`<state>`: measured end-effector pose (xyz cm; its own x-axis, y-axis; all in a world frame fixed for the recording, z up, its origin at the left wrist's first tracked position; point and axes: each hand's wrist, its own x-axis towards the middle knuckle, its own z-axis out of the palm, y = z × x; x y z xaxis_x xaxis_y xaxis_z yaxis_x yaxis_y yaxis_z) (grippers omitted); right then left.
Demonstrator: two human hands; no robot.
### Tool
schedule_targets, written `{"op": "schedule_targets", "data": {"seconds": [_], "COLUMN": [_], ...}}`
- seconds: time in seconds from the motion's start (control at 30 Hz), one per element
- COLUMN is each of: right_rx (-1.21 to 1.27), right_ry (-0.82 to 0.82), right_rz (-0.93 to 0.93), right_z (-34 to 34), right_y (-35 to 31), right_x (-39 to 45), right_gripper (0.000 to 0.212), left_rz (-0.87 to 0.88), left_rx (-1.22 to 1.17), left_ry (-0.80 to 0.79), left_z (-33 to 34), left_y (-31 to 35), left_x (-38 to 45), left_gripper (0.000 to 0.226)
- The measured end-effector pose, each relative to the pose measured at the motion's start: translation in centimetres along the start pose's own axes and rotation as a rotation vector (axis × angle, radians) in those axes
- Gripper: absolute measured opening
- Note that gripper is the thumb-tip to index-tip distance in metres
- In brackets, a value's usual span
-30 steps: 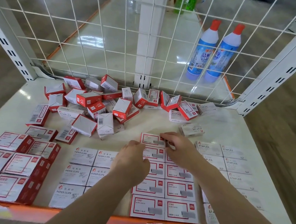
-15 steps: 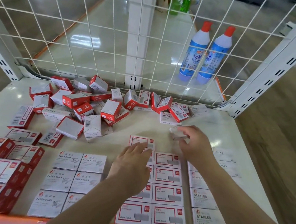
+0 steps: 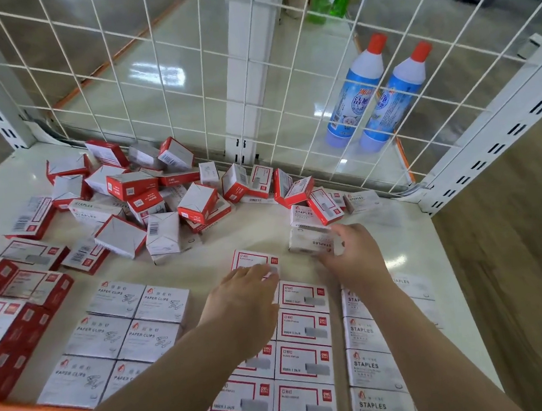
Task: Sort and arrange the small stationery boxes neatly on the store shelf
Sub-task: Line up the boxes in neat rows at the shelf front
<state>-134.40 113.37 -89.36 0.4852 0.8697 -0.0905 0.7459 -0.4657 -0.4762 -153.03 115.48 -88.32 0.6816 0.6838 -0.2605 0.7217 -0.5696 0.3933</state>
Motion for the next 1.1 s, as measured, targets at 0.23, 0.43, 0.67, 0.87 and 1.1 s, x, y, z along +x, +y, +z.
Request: {"op": "schedule_targets", "data": {"seconds": [0.23, 0.43, 0.67, 0.87, 1.1], "right_rx": [-0.054, -0.029, 0.13, 0.171, 0.229], "right_ry": [-0.047, 0.002, 0.082, 0.059, -0.026], "right_rz": [0.037, -0.002, -0.089, -0.107, -0.07], "right_z": [0.3, 0.0, -1.7, -1.5, -1.1], "right_y": [0.6, 0.2, -2.2, -4.1, -5.0], "right_x": [0.3, -0.4, -4.2, -8.2, -10.6], "right_gripper": [0.02, 0.027, 0.025, 0.032, 0.033], "left_rz": [0.029, -0.087, -0.306, -0.313, -0.381], "left_rx": [-0.004, -0.165, -0.517, -0.732, -0.886], "left_ry": [-0.043, 0.067, 0.166, 0.182, 0.144], "left_z": [0.1, -1.1, -2.4, -3.5, -4.5], "left_y": [-0.3, -0.7, -1.1, -1.0, -0.4], "left_x": [-0.5, -1.0, -1.1, -1.8, -3.4], "left_gripper": [0.058, 0.042, 0.038, 0.023, 0.021]}}
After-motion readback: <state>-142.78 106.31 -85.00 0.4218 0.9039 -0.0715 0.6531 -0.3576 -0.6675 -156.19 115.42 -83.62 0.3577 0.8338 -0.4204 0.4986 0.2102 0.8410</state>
